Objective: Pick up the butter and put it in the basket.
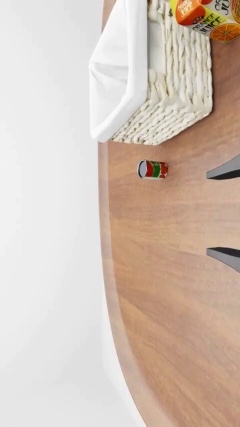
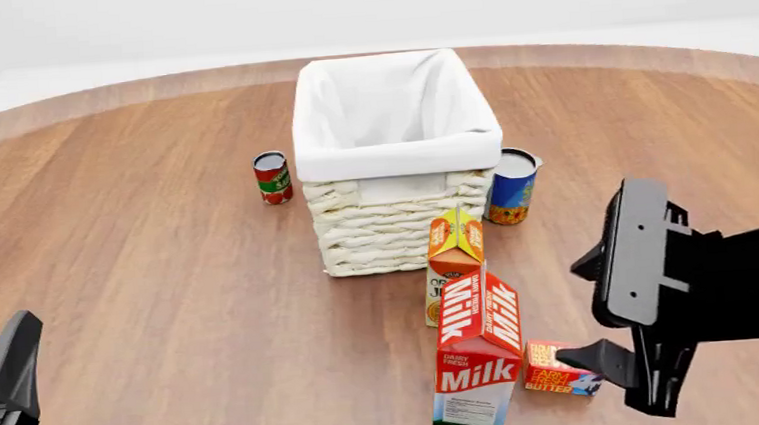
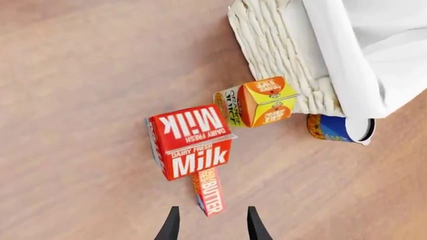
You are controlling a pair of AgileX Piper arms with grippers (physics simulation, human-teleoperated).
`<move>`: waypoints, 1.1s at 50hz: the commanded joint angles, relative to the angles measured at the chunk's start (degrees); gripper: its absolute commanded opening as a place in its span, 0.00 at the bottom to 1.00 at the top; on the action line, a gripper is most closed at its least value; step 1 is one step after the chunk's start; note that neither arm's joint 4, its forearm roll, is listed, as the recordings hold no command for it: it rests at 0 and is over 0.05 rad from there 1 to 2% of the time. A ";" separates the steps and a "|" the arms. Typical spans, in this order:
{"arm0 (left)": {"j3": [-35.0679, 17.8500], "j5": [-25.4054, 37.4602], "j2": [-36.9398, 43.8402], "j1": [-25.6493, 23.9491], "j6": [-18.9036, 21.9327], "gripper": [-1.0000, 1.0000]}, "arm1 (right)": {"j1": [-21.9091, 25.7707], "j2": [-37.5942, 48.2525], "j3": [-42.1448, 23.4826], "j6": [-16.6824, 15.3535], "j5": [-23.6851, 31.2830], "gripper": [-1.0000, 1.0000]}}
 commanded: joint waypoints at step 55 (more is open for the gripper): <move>0.00 0.00 0.00 0.00 0.00 1.00 | -6.32 3.60 12.67 0.41 -12.91 1.00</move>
